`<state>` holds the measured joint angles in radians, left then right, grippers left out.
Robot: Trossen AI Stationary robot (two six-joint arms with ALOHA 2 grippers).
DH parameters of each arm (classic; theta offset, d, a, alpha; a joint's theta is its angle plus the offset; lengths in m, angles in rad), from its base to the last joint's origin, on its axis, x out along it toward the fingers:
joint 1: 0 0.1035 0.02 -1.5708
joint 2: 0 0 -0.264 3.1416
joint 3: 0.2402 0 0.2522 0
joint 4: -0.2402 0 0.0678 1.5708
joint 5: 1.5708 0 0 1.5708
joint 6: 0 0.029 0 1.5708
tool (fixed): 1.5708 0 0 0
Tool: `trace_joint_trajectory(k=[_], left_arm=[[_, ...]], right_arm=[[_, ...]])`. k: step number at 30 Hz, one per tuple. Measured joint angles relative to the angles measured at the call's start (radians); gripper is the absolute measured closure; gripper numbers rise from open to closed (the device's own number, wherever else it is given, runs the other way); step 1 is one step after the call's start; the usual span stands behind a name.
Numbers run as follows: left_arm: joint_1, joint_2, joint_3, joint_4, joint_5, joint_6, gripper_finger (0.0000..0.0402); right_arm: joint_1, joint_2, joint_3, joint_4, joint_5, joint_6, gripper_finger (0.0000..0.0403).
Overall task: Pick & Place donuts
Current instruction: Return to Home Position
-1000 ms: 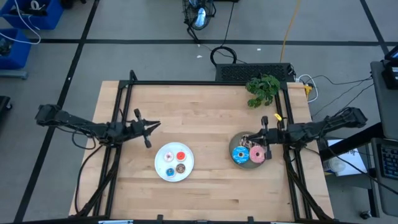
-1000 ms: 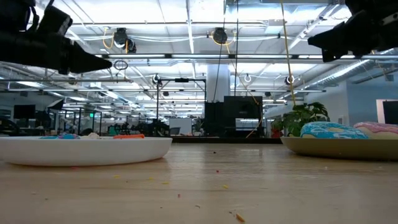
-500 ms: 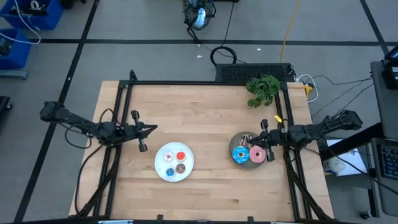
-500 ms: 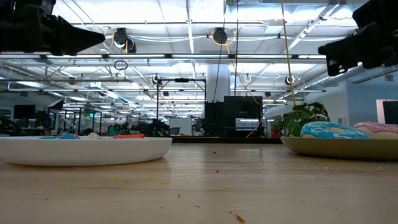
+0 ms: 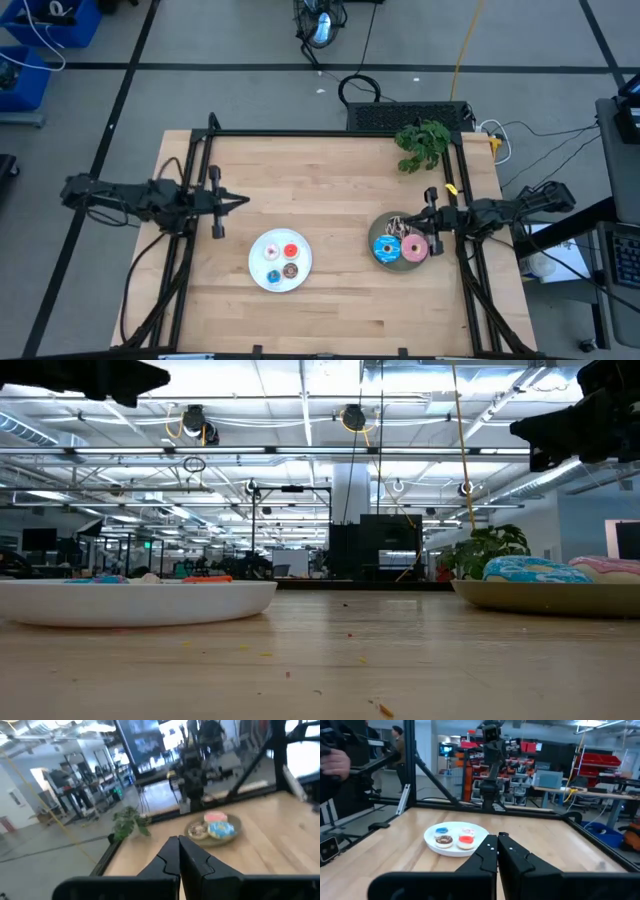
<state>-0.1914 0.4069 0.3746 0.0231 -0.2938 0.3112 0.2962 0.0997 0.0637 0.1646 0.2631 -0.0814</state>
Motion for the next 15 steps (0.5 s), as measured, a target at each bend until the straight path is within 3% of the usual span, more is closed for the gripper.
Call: trace_joint_trajectory(k=[7, 15], left_arm=[[0.026, -0.224, -0.138, 0.008, 0.088, -0.073, 0.0399], [0.026, -0.37, -0.325, 0.055, 0.069, -0.12, 0.0398]], right_arm=[[0.0, -0.088, -0.002, -0.088, -0.008, 0.032, 0.0403], [0.0, -0.098, -0.047, -0.065, -0.029, 0.053, 0.0403]])
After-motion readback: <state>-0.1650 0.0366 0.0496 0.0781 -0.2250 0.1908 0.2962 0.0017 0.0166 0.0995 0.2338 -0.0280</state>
